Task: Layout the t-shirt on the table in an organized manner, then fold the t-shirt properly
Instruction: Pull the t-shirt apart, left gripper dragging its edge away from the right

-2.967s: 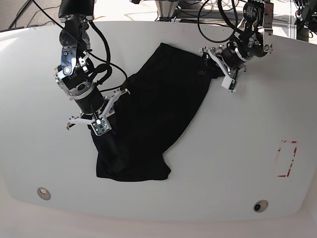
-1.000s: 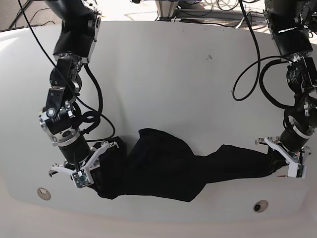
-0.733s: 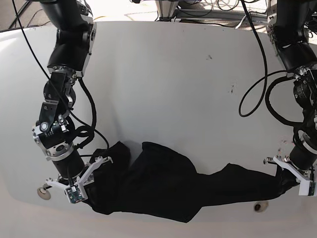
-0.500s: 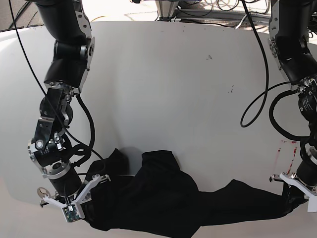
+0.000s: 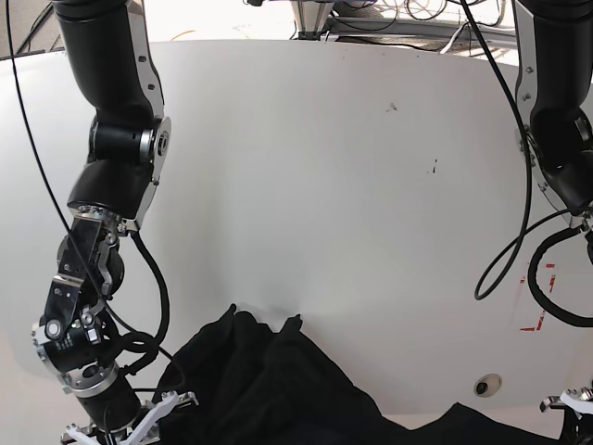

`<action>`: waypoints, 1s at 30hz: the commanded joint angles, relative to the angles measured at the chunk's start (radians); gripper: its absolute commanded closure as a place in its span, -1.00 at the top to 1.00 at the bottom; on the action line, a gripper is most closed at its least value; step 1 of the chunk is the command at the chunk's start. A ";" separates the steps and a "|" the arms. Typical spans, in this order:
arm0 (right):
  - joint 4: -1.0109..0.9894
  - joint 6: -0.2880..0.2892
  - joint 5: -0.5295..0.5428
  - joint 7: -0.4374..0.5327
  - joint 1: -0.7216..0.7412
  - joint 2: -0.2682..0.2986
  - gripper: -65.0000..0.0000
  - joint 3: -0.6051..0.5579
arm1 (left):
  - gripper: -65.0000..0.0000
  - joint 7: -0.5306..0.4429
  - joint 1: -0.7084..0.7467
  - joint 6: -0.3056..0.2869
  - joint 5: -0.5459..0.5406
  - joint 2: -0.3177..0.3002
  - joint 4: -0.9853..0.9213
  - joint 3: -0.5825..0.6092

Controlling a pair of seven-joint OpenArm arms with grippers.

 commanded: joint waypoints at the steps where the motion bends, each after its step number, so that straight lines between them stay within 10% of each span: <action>1: -0.036 -0.031 -0.032 0.015 0.110 0.017 -1.00 0.007 | -0.99 -0.040 -0.104 0.018 0.028 -0.036 -0.021 -0.012; 16: -0.064 -0.031 -0.027 -0.013 0.088 0.040 -1.00 0.007 | -0.99 -0.040 -0.175 0.018 0.022 -0.071 -0.127 -0.012; 30: 0.211 -0.031 -0.026 -0.073 -0.288 0.025 -1.00 0.010 | -0.99 -0.037 0.197 0.018 -0.017 -0.071 0.027 -0.018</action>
